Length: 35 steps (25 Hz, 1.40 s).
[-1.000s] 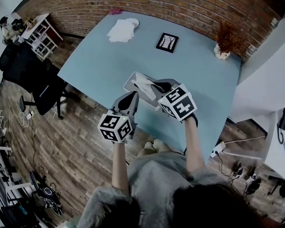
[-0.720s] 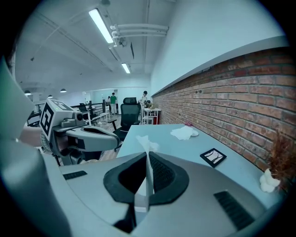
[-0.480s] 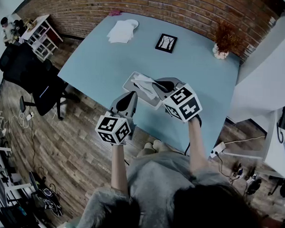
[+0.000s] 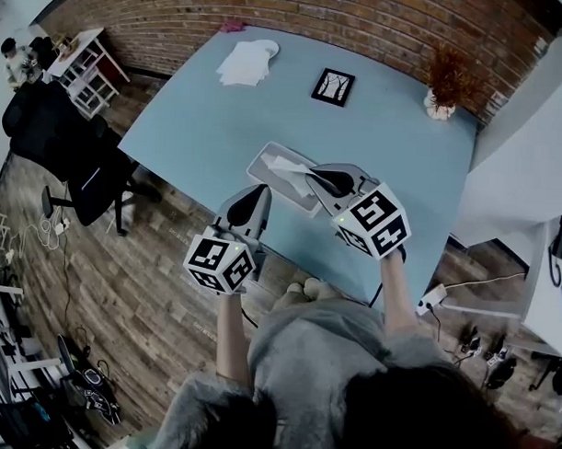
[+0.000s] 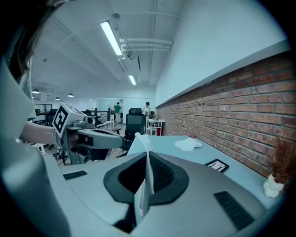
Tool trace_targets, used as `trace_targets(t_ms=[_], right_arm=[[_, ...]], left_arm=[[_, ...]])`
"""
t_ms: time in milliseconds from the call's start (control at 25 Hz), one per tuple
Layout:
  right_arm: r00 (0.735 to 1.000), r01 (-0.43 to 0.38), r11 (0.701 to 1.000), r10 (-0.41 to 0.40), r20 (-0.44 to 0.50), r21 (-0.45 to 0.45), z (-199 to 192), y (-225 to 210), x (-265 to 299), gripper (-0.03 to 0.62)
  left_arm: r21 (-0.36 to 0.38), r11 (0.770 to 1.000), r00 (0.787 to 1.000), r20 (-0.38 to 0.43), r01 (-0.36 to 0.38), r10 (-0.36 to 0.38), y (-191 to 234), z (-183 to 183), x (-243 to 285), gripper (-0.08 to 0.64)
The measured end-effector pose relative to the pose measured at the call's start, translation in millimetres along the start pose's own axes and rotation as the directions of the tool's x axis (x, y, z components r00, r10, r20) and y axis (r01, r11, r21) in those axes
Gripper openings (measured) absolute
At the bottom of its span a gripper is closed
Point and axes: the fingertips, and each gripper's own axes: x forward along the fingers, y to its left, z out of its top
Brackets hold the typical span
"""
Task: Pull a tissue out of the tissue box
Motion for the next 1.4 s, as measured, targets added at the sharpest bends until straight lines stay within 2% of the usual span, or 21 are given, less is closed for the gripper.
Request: trace_targets(t_ms=[280, 720, 1400], right_arm=[[0.999, -0.009, 1.0, 0.009, 0.03, -0.004, -1.9, 15.4, -14.8, 0.0], [0.996, -0.032, 0.999, 0.031, 0.082, 0.004, -1.1, 22.1, -28.9, 0.0], [0.992, -0.06, 0.998, 0.06, 0.108, 0.001, -3.9, 25.1, -35.6, 0.0]], left_arm=[[0.004, 1.0, 1.0, 0.025, 0.019, -0.019, -10.6, 4.1, -11.6, 0.003], [0.035, 0.999, 0.999, 0.014, 0.041, -0.042, -27.9, 0.6, -16.4, 0.003], [0.042, 0.999, 1.0, 0.001, 0.03, -0.03, -34.4, -4.2, -16.8, 0.003]])
